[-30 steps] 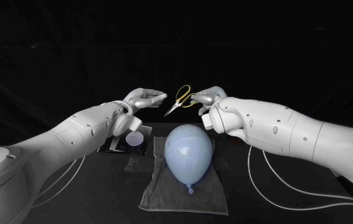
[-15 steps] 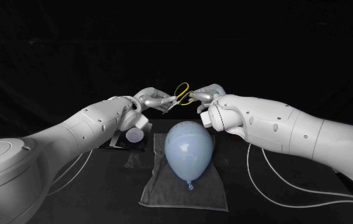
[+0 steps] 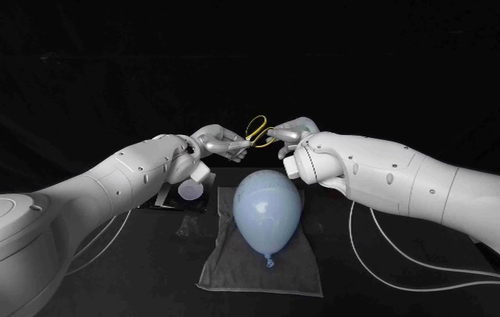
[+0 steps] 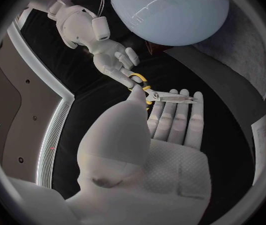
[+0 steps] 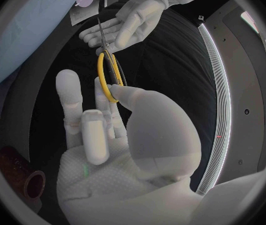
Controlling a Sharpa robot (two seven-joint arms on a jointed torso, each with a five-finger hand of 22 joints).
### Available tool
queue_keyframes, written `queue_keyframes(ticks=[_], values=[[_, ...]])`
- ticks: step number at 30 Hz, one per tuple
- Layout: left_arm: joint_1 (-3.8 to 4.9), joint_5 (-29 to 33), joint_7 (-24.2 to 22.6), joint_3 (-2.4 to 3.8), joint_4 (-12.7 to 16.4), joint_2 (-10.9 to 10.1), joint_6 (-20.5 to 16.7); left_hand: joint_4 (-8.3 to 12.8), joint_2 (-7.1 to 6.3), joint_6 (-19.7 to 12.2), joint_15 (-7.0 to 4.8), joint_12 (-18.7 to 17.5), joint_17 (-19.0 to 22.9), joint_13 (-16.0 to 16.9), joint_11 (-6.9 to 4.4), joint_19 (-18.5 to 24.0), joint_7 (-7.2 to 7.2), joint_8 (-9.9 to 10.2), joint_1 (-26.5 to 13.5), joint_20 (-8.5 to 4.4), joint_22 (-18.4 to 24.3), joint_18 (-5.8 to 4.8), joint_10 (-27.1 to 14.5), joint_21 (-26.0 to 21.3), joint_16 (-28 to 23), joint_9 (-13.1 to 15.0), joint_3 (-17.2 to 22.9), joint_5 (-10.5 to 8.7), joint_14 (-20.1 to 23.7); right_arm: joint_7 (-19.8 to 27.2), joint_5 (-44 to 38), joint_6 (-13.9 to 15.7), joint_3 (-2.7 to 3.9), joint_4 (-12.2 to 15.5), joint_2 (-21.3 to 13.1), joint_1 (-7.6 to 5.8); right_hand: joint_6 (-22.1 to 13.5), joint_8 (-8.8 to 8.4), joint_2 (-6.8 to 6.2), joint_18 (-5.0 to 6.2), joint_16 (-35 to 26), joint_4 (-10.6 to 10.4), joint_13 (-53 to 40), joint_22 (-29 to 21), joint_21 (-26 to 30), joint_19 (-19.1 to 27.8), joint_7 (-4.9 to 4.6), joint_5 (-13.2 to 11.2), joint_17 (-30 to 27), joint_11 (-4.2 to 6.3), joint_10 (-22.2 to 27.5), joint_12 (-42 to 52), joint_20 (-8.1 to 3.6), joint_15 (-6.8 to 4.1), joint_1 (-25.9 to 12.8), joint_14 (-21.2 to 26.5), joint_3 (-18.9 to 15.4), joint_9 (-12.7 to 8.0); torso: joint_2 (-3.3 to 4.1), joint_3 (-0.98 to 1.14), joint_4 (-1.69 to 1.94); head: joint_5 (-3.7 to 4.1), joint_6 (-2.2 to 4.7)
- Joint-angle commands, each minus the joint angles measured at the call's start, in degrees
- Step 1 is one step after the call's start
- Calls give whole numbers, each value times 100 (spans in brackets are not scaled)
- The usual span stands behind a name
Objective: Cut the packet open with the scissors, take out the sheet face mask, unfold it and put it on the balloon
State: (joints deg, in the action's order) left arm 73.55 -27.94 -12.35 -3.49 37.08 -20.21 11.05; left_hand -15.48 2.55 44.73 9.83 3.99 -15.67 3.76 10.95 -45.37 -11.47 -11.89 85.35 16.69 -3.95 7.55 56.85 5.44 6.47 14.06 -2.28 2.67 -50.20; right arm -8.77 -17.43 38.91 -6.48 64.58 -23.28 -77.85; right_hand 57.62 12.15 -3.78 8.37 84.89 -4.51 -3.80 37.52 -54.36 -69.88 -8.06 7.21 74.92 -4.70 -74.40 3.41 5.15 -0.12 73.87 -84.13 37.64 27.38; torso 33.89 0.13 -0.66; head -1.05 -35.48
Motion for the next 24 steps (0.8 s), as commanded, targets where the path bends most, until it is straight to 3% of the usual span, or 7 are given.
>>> queue_keyframes(ticks=[1,9,13,16,20,24], values=[[16,150,-3,5,14,21,316,21,9,63,-19,-6,-6,4,-9,-43,-59,-21,60,-1,-3,44,52,38,15,9,0,7,-43,64,-72,-117,8,7,21,-6,-34,27,9,91,19,-7,4,14,13,6,-2,19,569,80,-133,26,13,-41,-63,-388,28,11,0,-2,4,0,-5],[23,362,11,5,5,29,374,-37,93,117,-44,-13,-29,3,-35,-183,-39,-28,189,-6,-20,116,130,100,24,-1,1,7,-97,23,-92,-193,9,64,45,-6,-34,27,9,91,20,-8,4,13,15,7,-2,17,571,79,-134,27,13,-41,-72,-388,26,13,3,-3,1,-4,-3],[29,469,12,5,-7,26,382,-112,430,198,-76,14,-67,17,-63,-188,4,-45,272,-2,-6,122,283,87,55,-8,131,7,-174,-8,-119,-213,9,60,48,-6,-35,28,11,91,21,-10,4,15,14,7,-2,13,572,79,-134,27,13,-41,-81,-388,25,15,3,-3,6,-2,-3],[32,505,11,5,-16,22,380,-111,522,245,-95,25,-88,23,-92,-192,13,-57,293,-2,-4,124,357,82,72,-10,163,7,-210,-17,-127,-215,9,57,51,-6,-35,28,11,91,21,-10,4,15,14,7,-2,13,572,79,-134,27,13,-41,-81,-388,25,15,3,-3,-1,-5,-9],[35,527,7,5,-17,17,383,-93,549,403,-153,77,-136,45,-172,-213,60,-123,396,-4,-3,140,564,82,115,13,187,8,-295,-18,-133,-208,9,49,58,-6,-35,28,11,91,21,-10,4,15,14,7,-2,13,572,79,-134,27,13,-41,-81,-388,25,15,6,0,3,2,-13],[36,513,2,5,-19,9,395,41,637,687,-278,182,-234,81,-323,-251,162,-278,753,-9,-7,172,896,92,238,95,401,10,-520,-7,-134,-189,9,32,63,-6,-37,28,13,93,21,-13,4,5,22,12,-3,7,570,78,-133,26,14,-40,-93,-388,23,17,3,-1,0,2,-21]])
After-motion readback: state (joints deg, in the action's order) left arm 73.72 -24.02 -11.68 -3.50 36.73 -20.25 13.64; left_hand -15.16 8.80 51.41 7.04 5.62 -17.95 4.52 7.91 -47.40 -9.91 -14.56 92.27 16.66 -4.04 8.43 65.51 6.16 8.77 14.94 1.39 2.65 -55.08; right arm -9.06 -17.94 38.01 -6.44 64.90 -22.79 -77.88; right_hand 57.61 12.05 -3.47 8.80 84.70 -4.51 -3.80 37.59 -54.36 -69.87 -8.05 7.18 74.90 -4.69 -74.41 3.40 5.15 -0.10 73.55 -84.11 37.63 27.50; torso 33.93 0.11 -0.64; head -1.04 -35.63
